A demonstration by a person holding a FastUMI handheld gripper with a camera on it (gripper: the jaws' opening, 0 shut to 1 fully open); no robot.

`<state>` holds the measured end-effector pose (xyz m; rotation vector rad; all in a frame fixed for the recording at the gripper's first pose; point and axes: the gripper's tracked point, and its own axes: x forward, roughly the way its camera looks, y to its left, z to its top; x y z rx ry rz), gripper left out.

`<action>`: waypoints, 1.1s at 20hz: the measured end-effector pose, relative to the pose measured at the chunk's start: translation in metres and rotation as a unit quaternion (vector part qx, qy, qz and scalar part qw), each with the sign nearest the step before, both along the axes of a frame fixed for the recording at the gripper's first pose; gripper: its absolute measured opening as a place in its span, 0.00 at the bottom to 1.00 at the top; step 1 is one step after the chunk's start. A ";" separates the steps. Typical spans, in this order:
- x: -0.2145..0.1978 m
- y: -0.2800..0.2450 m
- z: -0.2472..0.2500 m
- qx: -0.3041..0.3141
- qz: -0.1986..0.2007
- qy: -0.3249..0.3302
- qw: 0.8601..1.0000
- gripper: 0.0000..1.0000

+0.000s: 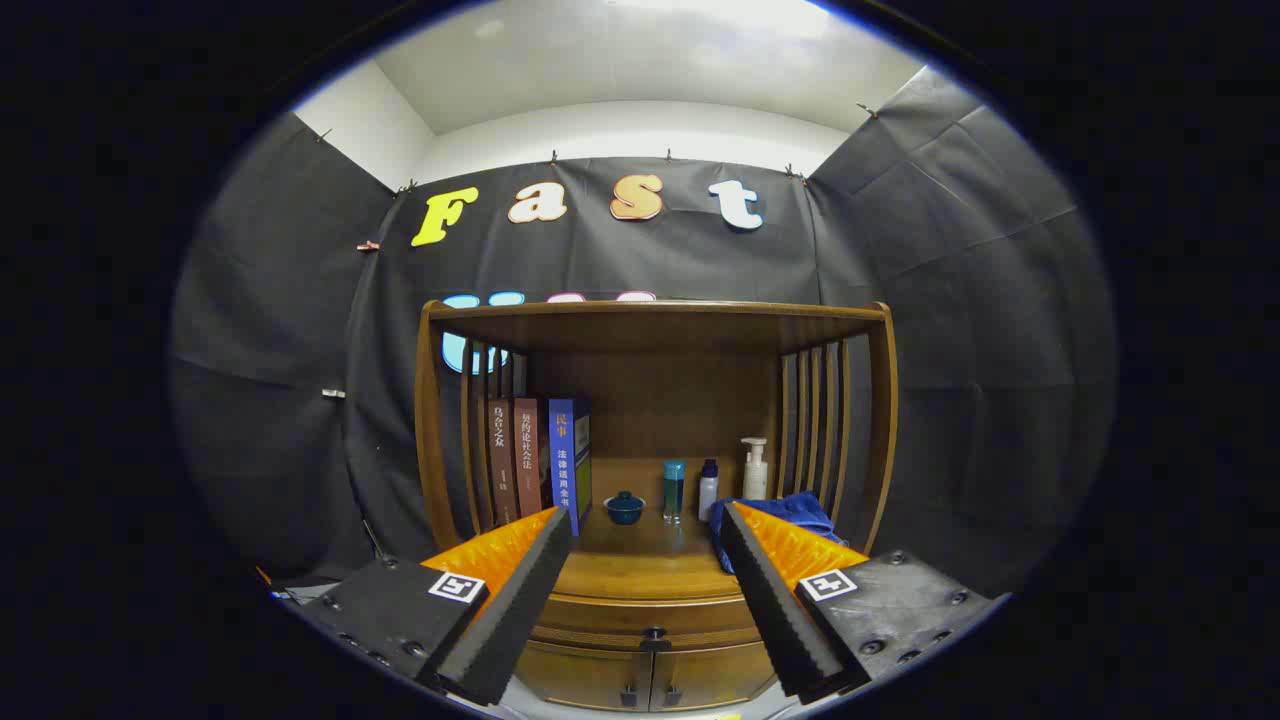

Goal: Pull open the drawer, take out the items inside it, and place them on the countertop above the cabinet.

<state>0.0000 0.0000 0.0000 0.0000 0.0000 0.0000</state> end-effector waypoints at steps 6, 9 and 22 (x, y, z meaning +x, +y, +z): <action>0.000 0.000 -0.001 0.002 0.000 0.001 1.000 0.98; 0.000 0.001 -0.002 0.001 0.002 0.004 1.000 0.98; 0.002 0.002 -0.006 -0.006 0.004 0.002 1.000 0.98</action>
